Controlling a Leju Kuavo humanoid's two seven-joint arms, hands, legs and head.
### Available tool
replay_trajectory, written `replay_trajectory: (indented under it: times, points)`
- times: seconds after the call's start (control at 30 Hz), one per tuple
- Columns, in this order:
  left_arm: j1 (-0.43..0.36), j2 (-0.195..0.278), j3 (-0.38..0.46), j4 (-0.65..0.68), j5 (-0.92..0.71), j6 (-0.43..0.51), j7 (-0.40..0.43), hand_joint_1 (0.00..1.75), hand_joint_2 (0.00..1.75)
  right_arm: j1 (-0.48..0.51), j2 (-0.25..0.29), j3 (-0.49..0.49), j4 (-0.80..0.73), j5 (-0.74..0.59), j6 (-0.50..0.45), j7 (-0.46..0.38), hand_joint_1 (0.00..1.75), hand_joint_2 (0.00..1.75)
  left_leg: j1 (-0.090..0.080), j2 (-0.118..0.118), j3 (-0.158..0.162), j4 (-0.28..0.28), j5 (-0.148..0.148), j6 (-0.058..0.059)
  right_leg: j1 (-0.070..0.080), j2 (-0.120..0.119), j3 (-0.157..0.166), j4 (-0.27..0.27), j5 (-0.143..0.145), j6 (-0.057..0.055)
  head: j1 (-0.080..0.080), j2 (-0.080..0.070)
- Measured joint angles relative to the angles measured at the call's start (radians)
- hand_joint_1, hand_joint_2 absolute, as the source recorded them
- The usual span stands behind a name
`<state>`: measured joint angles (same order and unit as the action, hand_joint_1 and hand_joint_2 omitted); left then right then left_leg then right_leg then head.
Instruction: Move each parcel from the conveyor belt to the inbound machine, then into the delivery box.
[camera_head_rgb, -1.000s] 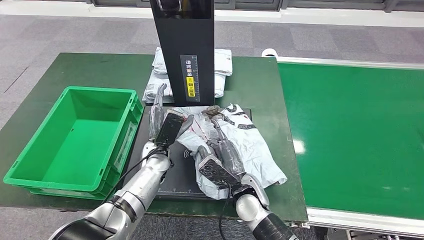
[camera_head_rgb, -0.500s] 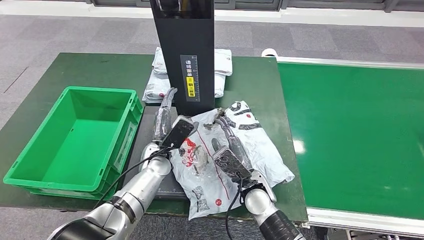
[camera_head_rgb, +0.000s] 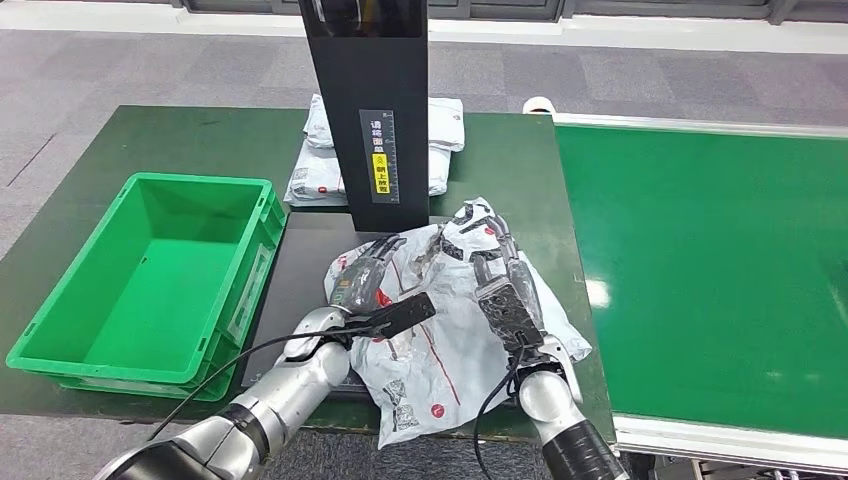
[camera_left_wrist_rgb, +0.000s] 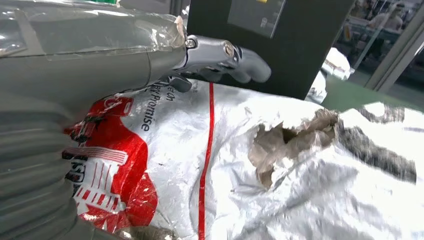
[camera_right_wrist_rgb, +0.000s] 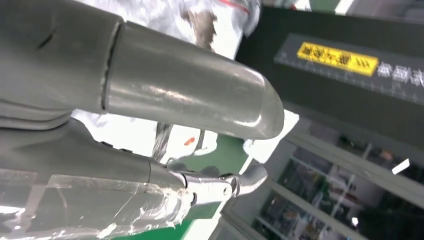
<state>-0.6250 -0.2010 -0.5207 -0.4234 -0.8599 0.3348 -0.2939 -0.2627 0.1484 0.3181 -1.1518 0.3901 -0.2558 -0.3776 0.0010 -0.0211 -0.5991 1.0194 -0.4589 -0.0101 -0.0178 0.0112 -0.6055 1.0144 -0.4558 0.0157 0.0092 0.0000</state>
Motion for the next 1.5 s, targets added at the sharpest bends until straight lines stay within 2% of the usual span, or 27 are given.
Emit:
replay_trajectory:
  times: [0.13, 0.3, 0.43, 0.57, 0.93, 1.1, 1.27, 1.5]
  points:
    - [0.000, 0.005, -0.016, 0.011, -0.012, -0.028, 0.012, 0.00, 1.75, 0.012, -0.003, -0.023, -0.027, 0.012, -0.021, -0.006, 0.00, 0.00, 0.000, 0.000, 0.000, 0.000, 0.000, 0.000, 0.000, 0.000, 0.000, 0.000, 0.000, 0.000, 0.000, 0.000]
    - [0.013, 0.018, -0.018, 0.016, -0.066, -0.108, 0.052, 0.03, 1.75, 0.074, -0.005, -0.083, -0.118, 0.077, -0.137, -0.016, 0.00, 0.00, 0.000, -0.001, 0.001, 0.000, -0.001, 0.000, 0.000, -0.002, 0.002, 0.000, 0.000, 0.000, 0.000, 0.000]
    - [0.009, 0.024, -0.019, 0.019, -0.128, -0.262, 0.082, 1.75, 1.75, 0.117, -0.004, -0.161, -0.190, 0.142, -0.186, -0.013, 0.00, 0.00, -0.001, -0.003, 0.008, -0.001, -0.004, 0.002, 0.000, -0.005, 0.011, -0.001, -0.004, 0.001, 0.000, 0.000]
    - [-0.005, 0.025, -0.021, 0.031, -0.158, -0.385, 0.084, 1.75, 1.75, 0.120, -0.002, -0.202, -0.200, 0.166, -0.198, -0.005, 0.00, 0.00, -0.001, -0.003, 0.025, -0.001, -0.012, 0.004, -0.001, -0.007, 0.032, -0.002, -0.014, 0.001, 0.000, 0.000]
    - [-0.034, 0.032, -0.038, 0.038, -0.204, -0.410, 0.067, 1.75, 1.75, 0.177, 0.007, -0.229, -0.241, 0.167, -0.184, 0.010, 0.00, 0.00, -0.001, -0.003, 0.036, -0.002, -0.013, 0.003, 0.000, -0.006, 0.039, -0.002, -0.014, 0.000, 0.000, 0.000]
    - [-0.028, 0.035, -0.036, 0.021, -0.217, -0.291, 0.039, 1.75, 1.75, 0.219, 0.015, -0.248, -0.296, 0.178, -0.160, 0.017, 0.00, 0.00, -0.001, -0.002, 0.035, -0.002, -0.014, 0.002, 0.000, -0.005, 0.037, -0.002, -0.014, 0.000, 0.000, 0.000]
    - [0.002, 0.046, 0.019, -0.058, -0.196, -0.044, 0.073, 1.75, 1.75, 0.266, 0.027, -0.280, -0.362, 0.180, -0.141, 0.024, 0.00, 0.00, -0.001, -0.001, 0.029, -0.001, -0.013, 0.002, 0.000, -0.002, 0.030, -0.002, -0.013, 0.000, 0.000, 0.000]
    - [0.015, 0.063, 0.087, -0.160, -0.207, -0.020, 0.090, 1.75, 1.75, 0.287, 0.040, -0.303, -0.405, 0.186, -0.129, 0.030, 0.00, 0.00, -0.001, -0.001, 0.026, -0.001, -0.013, 0.001, 0.000, -0.002, 0.026, -0.002, -0.012, 0.000, 0.000, 0.000]
